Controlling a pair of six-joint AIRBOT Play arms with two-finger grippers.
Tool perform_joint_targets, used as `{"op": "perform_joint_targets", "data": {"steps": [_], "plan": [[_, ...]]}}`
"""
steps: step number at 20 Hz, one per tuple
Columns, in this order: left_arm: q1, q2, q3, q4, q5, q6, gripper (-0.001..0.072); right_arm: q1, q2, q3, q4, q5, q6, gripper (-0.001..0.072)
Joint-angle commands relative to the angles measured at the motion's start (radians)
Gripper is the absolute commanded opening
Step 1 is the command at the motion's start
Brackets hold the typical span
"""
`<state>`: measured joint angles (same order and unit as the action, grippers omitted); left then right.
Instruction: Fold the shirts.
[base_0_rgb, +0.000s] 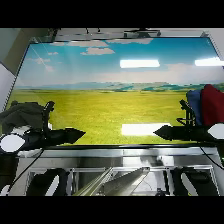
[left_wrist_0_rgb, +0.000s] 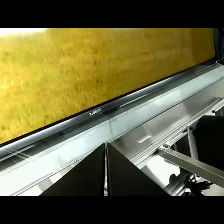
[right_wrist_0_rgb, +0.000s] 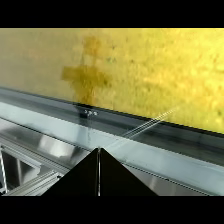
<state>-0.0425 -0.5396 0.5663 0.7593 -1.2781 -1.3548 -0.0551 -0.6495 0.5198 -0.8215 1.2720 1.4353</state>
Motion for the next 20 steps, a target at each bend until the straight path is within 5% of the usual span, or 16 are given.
{"op": "perform_joint_targets", "data": {"steps": [1,3,6,7,9,11,15,20], "plan": [[0.001,0.004,-0.001,0.006,0.006,0.000,0.0026,0.001,0.001,0.000,-0.001,0.000,0.001,0.0023],[0.002,0.004,0.003,0.043,0.024,0.000,0.0025,0.001,0.001,0.000,-0.001,0.000,0.001,0.0023],[0.074,-0.031,0.109,0.332,0.047,-0.001,0.0028,0.001,0.001,0.000,-0.001,0.000,0.001,0.0023],[0.130,-0.064,0.176,0.457,0.035,-0.004,0.0151,0.001,0.001,0.000,-0.001,0.000,0.001,0.0023],[0.273,-0.139,0.300,0.647,0.064,-0.020,0.0704,0.001,0.001,0.000,-0.001,0.000,0.001,0.0023],[0.460,-0.238,0.408,0.745,0.122,-0.038,0.0720,0.001,0.001,0.000,-0.001,0.000,0.001,0.0023],[0.833,-0.467,0.517,0.704,0.240,-0.042,0.0720,0.001,0.001,0.000,-0.001,0.000,0.001,0.0023],[0.936,-0.764,0.519,0.459,0.371,0.056,0.0720,0.001,0.001,0.000,-0.001,0.000,0.001,0.0023]]}}
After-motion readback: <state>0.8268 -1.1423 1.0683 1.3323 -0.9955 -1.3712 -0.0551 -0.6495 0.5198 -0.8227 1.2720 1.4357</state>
